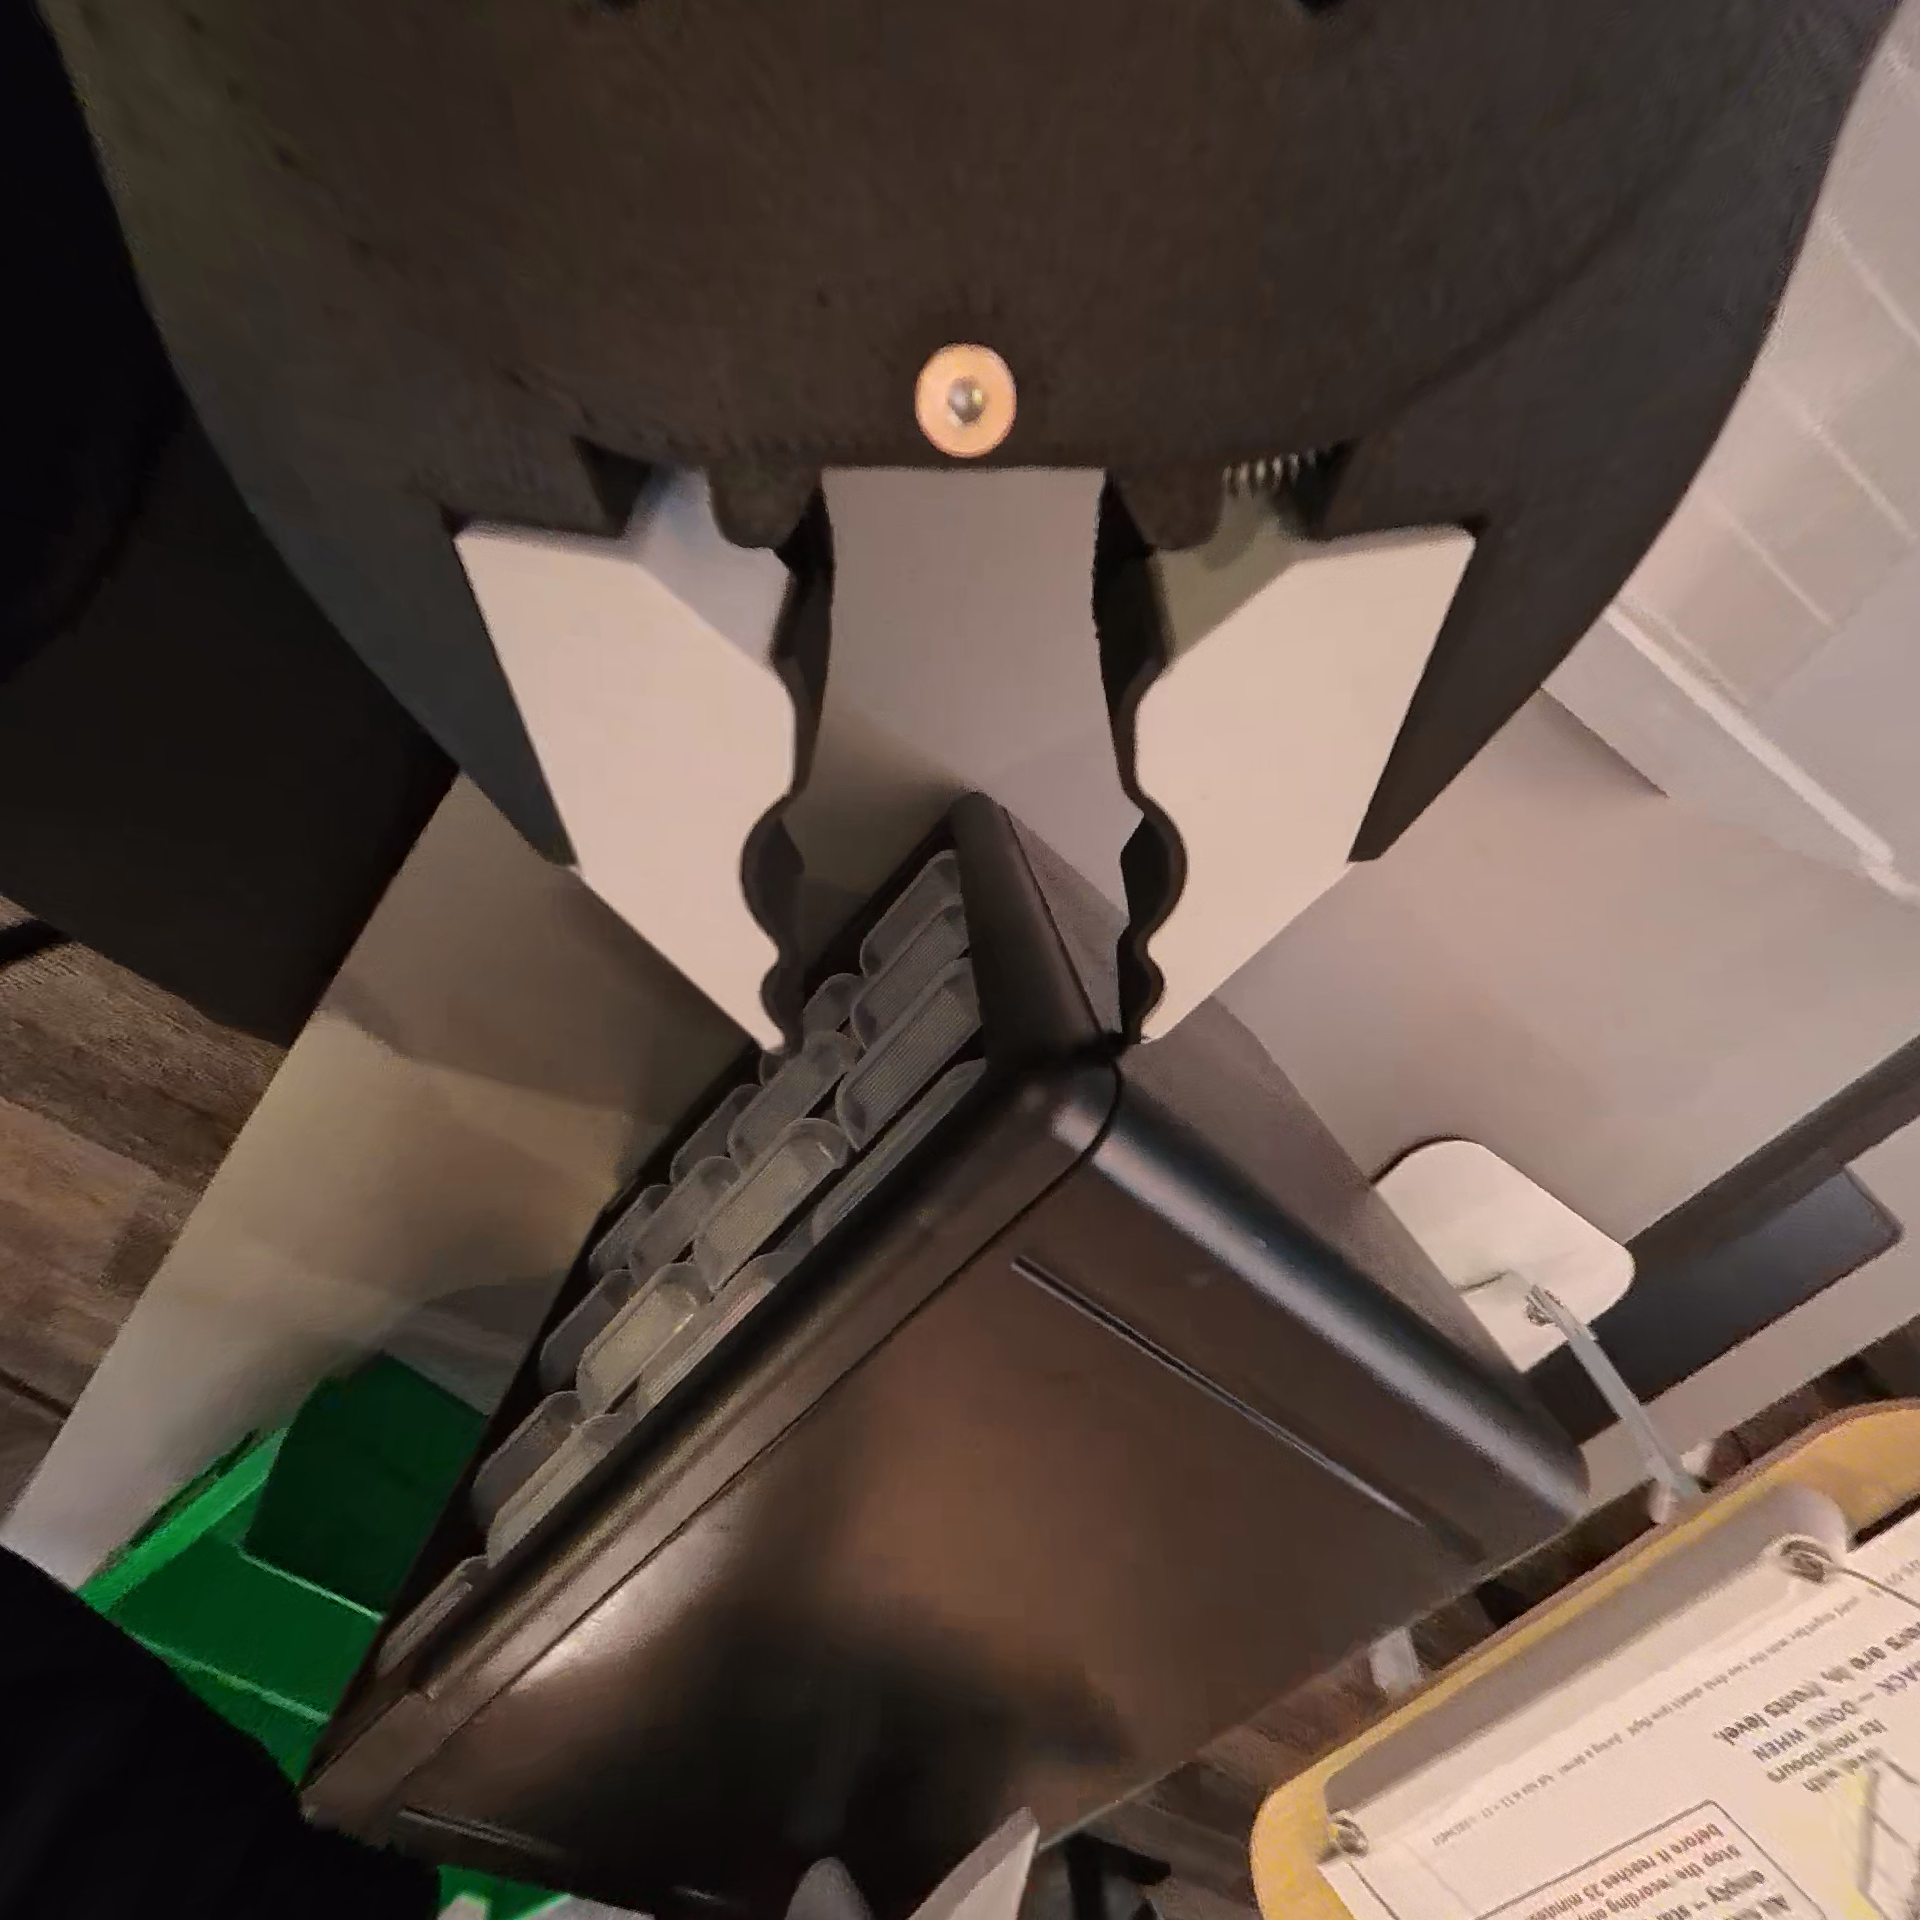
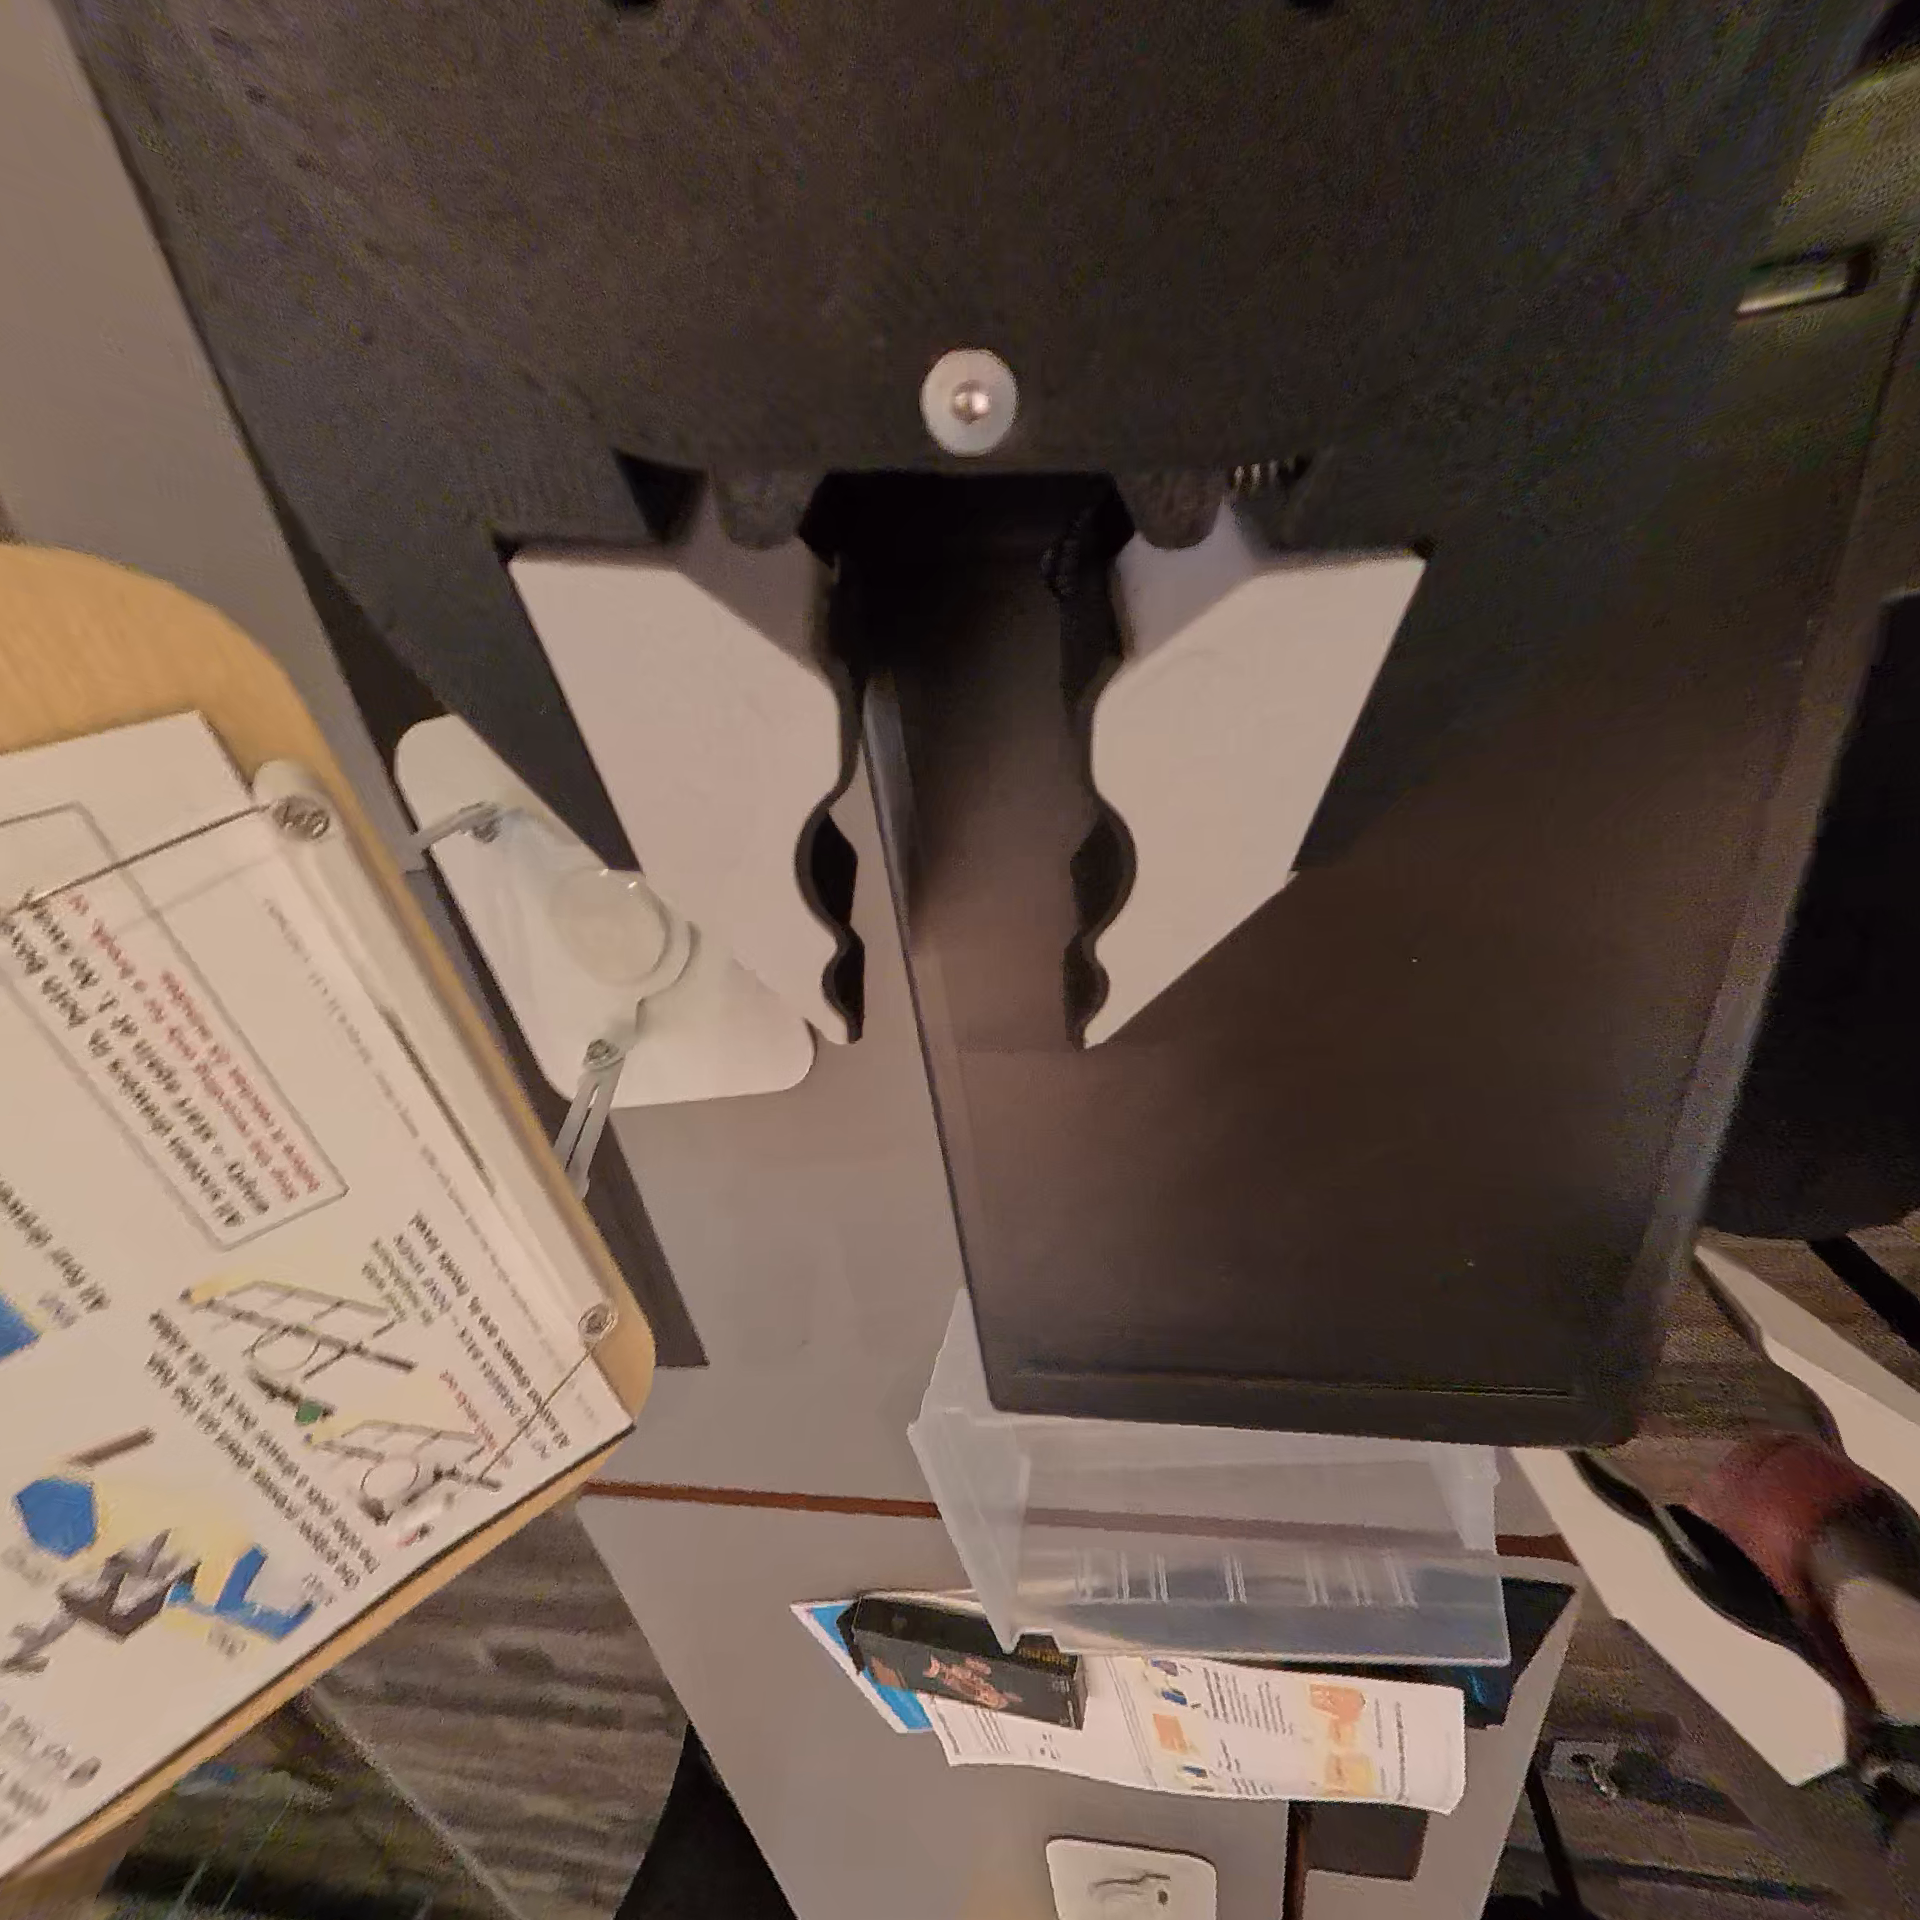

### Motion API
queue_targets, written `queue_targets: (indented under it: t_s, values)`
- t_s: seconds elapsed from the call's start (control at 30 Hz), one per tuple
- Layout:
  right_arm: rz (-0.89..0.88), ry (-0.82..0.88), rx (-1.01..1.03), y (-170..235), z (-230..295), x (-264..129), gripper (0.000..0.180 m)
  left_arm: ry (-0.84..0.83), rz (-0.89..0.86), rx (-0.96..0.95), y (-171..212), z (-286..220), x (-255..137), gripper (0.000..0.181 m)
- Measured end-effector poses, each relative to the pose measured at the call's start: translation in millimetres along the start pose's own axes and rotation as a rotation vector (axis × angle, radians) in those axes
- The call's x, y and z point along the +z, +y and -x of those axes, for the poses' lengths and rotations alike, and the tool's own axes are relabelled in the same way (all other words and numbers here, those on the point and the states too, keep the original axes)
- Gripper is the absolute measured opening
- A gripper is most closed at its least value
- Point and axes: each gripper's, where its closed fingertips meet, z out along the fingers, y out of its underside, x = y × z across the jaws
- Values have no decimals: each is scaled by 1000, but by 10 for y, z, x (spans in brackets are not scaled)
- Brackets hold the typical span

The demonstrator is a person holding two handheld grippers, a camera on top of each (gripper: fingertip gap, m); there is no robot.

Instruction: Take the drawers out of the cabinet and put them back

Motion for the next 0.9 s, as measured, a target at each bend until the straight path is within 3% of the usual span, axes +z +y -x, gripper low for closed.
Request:
queue_targets:
  t_s: [0.23,0.43,0.57,0.67,0.9]
  values:
    - [-39,65,-41,-106,-163,139,32,-84,-43,-26,9,185,72,58]
    - [-120,295,-103,-235,-127,-122,44,-79,-131,-18,-205,264,-133,58]
    - [-203,450,-302,-540,339,-459,37,-94,-156,63,-495,339,-254,58]
    - [-165,483,-472,-663,847,-517,37,-66,-143,93,-725,376,-213,60]
    - [-19,523,-831,-562,1759,169,47,14,42,119,-850,593,394,61]
